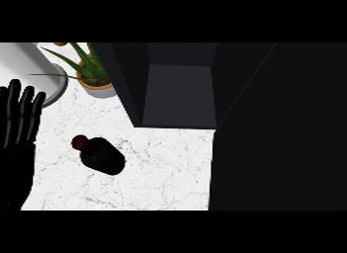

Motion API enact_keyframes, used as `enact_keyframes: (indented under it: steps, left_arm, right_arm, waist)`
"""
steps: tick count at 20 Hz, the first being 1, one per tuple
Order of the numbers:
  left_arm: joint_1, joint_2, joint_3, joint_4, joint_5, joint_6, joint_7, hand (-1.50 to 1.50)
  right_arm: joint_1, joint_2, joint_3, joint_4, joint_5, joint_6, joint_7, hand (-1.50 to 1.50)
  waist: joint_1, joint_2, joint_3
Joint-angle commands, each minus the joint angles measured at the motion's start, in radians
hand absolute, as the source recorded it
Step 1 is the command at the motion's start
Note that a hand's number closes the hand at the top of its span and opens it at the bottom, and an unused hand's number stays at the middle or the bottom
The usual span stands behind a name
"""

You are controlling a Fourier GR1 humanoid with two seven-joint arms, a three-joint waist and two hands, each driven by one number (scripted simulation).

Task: Pick up the wine, place it into the cabinet and close the cabinet

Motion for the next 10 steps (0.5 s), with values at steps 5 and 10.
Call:
enact_keyframes:
  steps: [5, 10]
  left_arm:
    - [-0.094, 0.117, -0.080, 0.044, 0.304, -0.352, -0.053, -1.50]
    - [-0.014, 0.192, -0.132, 0.098, 0.584, -0.551, 0.082, -1.50]
  right_arm:
    - [0.065, 0.015, 0.023, -0.061, 0.008, -0.007, 0.022, -1.50]
    - [0.149, 0.072, 0.164, -0.136, -0.120, 0.059, 0.125, -1.50]
  waist:
    - [-0.061, -0.013, 0.046]
    - [-0.040, -0.014, 0.047]
